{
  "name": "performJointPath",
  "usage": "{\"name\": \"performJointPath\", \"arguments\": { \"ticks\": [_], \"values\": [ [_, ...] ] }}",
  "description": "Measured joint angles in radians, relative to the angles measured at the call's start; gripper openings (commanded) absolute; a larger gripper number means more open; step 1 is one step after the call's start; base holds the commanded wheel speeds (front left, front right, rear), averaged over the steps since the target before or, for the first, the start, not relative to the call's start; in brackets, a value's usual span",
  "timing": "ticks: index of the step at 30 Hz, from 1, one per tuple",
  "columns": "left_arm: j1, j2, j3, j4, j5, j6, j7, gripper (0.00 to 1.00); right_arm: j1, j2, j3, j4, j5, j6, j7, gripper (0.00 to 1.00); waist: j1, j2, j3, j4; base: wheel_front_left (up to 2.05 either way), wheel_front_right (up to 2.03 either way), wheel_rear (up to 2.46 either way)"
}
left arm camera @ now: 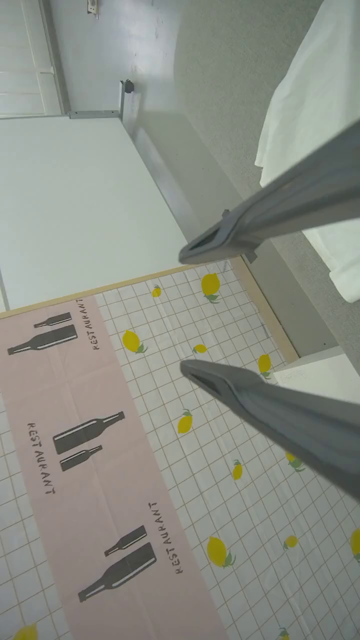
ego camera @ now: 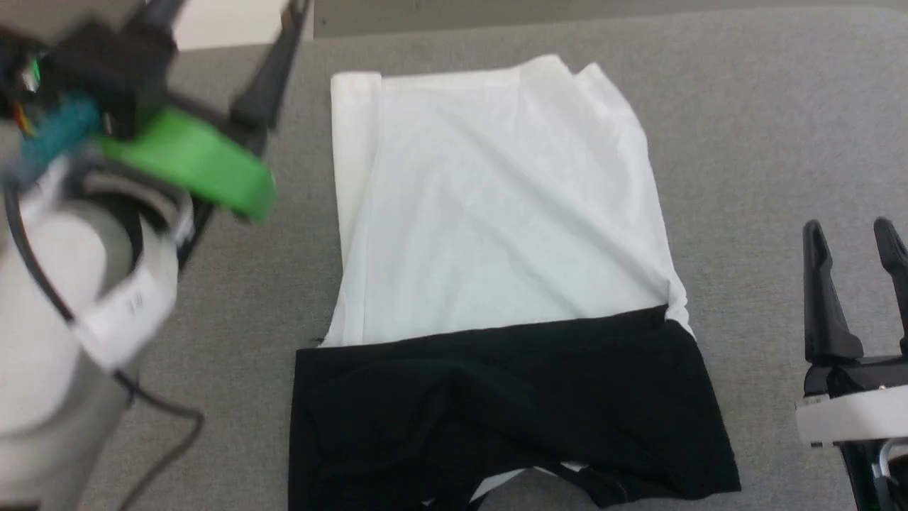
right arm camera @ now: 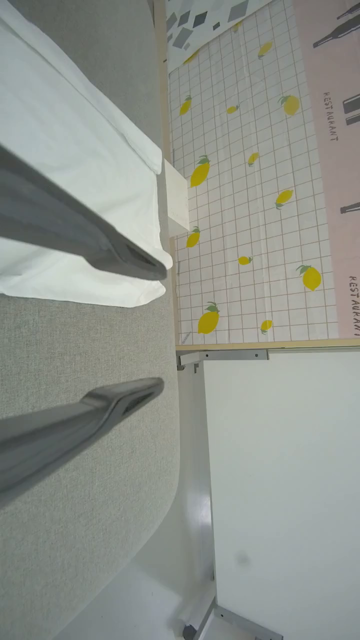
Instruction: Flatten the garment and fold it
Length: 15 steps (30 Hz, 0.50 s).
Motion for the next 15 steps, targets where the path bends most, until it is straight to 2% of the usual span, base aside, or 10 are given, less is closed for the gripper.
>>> {"name": "performJointPath", "arguments": {
  "ticks": [6, 11, 15],
  "values": [
    [-0.289, -0.034, -0.043, 0.221, -0.025, -0.083, 0.114, 1.00, -0.063, 0.000, 0.028, -0.024, -0.002, 0.000, 0.006, 1.00, 0.0001, 0.0000, 0.114, 0.002, 0.00, 0.00, 0.00],
    [-0.442, -0.076, -0.105, 0.383, -0.016, -0.112, 0.164, 1.00, -0.088, 0.000, 0.046, -0.029, -0.002, 0.000, 0.007, 1.00, 0.0001, 0.0000, 0.204, -0.001, 0.00, 0.00, 0.00],
    [-0.504, -0.100, -0.155, 0.486, -0.004, -0.124, 0.201, 1.00, -0.115, 0.000, 0.059, -0.028, -0.003, 0.000, 0.007, 1.00, 0.0002, 0.0000, 0.266, -0.006, 0.00, 0.00, 0.00]
  ]
}}
